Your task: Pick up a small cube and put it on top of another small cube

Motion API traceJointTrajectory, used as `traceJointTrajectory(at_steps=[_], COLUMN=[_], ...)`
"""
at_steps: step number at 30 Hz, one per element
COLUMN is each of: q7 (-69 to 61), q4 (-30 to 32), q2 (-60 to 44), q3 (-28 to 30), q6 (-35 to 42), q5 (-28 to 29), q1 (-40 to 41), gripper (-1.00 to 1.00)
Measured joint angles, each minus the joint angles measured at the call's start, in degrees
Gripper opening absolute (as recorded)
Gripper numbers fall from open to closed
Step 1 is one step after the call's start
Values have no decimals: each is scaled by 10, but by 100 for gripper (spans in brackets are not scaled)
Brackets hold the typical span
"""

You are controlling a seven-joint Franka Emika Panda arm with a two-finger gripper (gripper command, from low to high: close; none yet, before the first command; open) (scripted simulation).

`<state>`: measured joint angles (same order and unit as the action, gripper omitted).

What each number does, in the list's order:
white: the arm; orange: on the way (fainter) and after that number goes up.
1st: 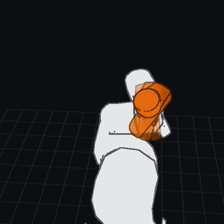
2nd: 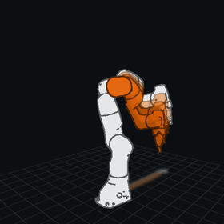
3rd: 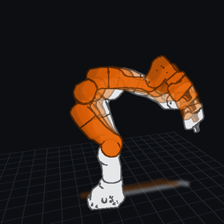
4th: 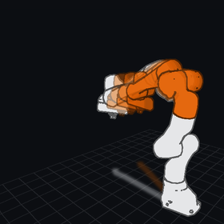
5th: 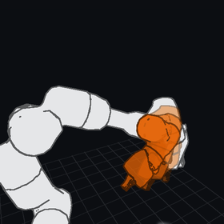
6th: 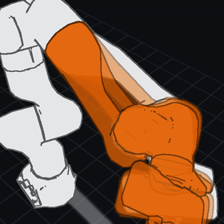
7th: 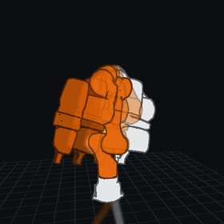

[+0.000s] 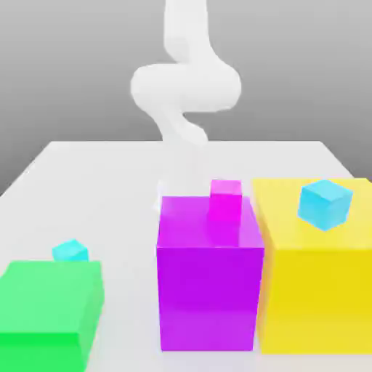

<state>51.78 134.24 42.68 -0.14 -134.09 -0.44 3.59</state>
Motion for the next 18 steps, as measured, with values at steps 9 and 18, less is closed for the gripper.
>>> traceJointTrajectory(at_steps=[9,18], q7=[220,443], q4=[89,177], q2=[-115,-228], q3=[-6,-8], q6=[-84,-166], q5=[-10,-12], q1=[127,245], gripper=[0,0])
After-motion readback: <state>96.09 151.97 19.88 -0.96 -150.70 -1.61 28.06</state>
